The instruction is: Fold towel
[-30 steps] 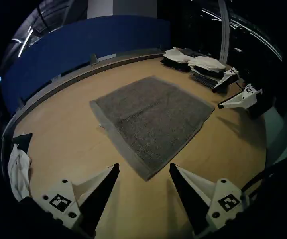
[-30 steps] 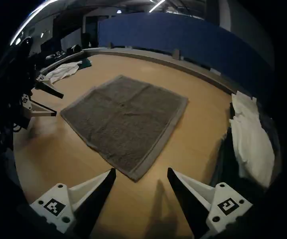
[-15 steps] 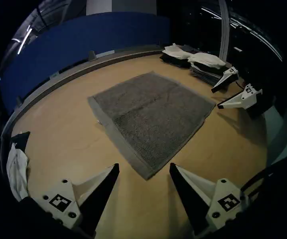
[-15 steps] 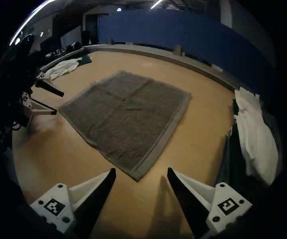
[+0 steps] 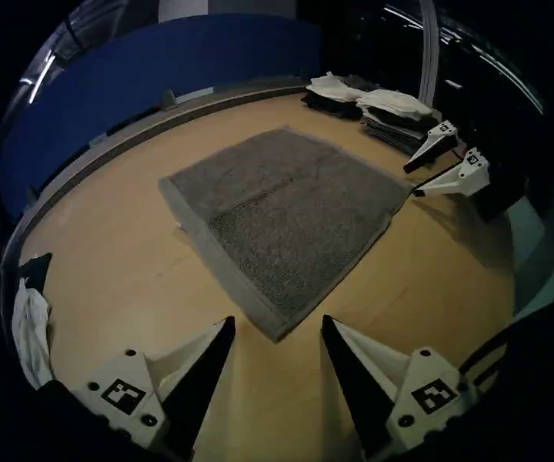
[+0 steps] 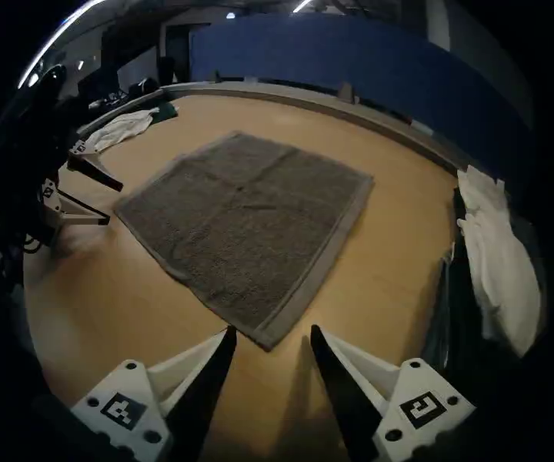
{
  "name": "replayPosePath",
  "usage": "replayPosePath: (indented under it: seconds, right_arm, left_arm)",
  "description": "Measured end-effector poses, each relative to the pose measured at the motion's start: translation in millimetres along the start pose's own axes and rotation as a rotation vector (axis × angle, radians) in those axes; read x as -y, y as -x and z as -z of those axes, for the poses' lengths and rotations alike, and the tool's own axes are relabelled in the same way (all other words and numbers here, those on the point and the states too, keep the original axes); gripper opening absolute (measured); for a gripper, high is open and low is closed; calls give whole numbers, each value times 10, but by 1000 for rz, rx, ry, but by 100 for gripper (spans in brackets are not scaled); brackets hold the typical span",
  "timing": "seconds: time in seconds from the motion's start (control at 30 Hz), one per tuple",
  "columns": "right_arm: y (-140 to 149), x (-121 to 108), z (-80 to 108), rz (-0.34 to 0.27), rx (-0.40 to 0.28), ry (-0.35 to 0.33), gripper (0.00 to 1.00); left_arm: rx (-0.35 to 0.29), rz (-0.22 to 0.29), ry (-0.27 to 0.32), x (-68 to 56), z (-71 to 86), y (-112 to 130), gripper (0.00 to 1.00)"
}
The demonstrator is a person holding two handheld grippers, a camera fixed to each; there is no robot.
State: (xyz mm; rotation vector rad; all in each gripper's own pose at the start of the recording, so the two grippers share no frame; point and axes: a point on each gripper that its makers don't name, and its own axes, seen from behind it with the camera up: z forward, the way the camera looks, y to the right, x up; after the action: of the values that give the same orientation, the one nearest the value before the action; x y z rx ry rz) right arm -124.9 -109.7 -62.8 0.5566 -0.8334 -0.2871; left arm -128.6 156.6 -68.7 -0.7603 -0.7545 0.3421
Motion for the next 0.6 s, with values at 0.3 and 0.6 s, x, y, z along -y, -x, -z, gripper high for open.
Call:
replayPosePath:
  seconds: [0.3, 0.6]
  right_arm:
    - [37, 31, -30, -5, 16, -16, 44]
    - [48, 24, -42, -14, 17, -13, 33]
  left_arm:
    - [25, 5, 4, -19, -44, 12, 60]
    - [35, -15, 8, -49, -64, -1, 44]
